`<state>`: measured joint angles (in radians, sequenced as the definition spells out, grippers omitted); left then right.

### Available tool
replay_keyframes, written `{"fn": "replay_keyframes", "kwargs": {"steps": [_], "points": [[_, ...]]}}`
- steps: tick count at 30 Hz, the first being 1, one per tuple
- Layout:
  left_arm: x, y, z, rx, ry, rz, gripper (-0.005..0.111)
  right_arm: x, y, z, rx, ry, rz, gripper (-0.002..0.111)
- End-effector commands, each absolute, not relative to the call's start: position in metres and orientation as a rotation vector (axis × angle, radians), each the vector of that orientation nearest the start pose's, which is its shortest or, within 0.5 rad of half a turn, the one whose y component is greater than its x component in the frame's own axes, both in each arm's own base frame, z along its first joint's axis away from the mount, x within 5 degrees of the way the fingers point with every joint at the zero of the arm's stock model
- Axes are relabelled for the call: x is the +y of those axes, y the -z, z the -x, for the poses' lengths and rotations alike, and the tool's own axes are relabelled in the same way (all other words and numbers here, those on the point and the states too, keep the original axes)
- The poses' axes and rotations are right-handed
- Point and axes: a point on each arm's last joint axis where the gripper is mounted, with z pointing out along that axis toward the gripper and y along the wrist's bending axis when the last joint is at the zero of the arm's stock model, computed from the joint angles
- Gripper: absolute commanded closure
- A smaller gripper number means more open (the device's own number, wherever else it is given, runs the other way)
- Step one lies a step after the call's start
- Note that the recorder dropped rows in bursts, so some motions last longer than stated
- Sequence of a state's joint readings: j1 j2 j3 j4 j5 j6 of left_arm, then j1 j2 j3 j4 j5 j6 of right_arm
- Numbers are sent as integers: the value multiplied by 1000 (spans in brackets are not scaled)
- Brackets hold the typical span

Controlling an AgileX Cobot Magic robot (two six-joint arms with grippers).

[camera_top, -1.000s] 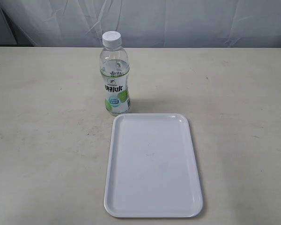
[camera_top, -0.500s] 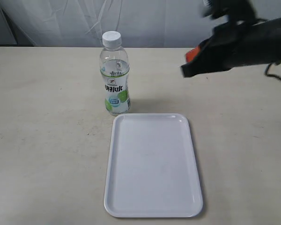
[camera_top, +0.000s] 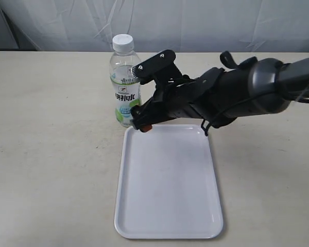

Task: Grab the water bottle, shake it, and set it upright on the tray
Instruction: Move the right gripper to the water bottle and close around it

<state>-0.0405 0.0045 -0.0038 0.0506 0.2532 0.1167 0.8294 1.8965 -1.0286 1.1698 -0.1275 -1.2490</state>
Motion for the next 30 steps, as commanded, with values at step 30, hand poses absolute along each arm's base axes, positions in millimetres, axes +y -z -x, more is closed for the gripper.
{"fn": "replay_keyframes", "kwargs": {"steps": [30], "points": [[-1,-191,-55,1716,-96,-166,106,341,-146,-302,2040,-303,883,4]]}}
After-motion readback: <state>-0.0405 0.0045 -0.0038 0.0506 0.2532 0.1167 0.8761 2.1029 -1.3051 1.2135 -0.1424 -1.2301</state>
